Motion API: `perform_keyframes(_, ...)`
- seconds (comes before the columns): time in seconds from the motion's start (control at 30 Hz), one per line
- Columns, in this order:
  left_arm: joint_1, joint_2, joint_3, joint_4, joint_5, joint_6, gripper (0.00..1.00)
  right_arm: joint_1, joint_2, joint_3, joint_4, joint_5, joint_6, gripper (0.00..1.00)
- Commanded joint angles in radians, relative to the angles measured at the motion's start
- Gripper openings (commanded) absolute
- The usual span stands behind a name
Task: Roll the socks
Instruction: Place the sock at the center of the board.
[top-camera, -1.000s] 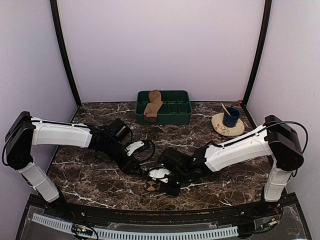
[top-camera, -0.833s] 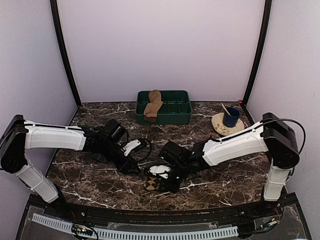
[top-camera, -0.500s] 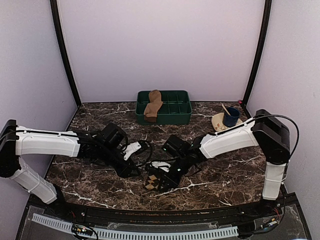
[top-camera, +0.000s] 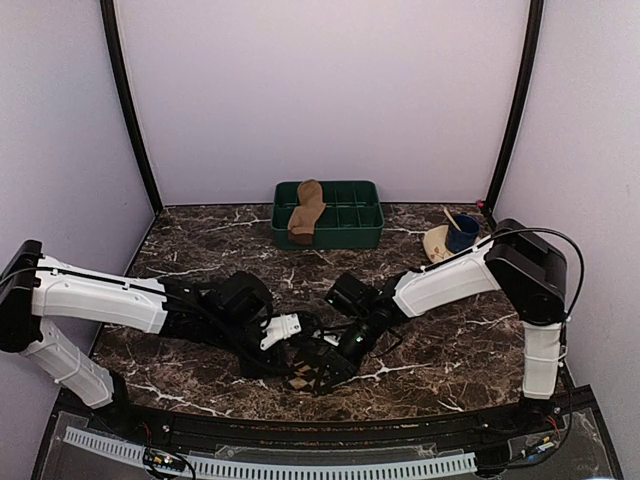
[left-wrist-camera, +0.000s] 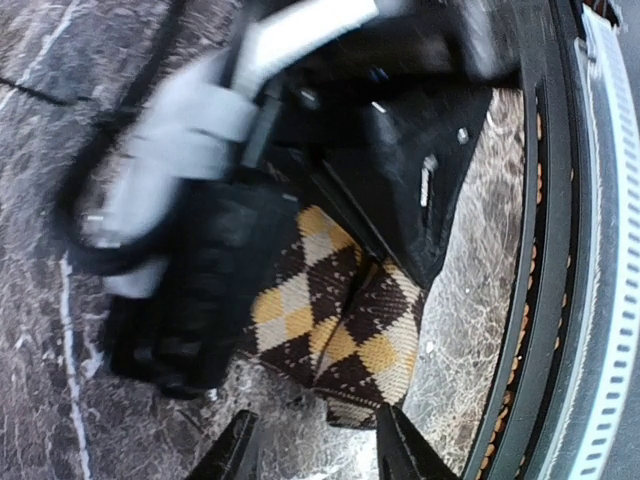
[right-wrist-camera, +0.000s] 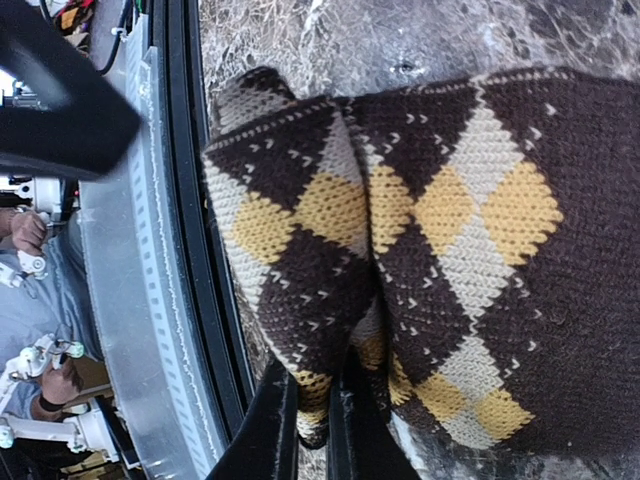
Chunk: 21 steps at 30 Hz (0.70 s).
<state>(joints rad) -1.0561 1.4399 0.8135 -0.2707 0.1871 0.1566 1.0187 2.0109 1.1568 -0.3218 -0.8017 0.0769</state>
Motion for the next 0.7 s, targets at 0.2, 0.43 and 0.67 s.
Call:
perform_keyframes(0.2,-0.087,0.059,0.034,-0.015,-0.032,0.083,0.43,-0.012,0.055,0.004,-0.098,0.018,0.005,0.00)
perform_keyframes(0.43,-0.111,0.072,0.039,-0.004,-0.054,0.101,0.45,-0.012,0.074,0.041,-0.124,0.012,-0.008,0.00)
perform_keyframes(0.67,-0.138,0.099,0.055,0.008,-0.092,0.139,0.45,-0.012,0.087,0.061,-0.141,0.011,-0.013,0.00)
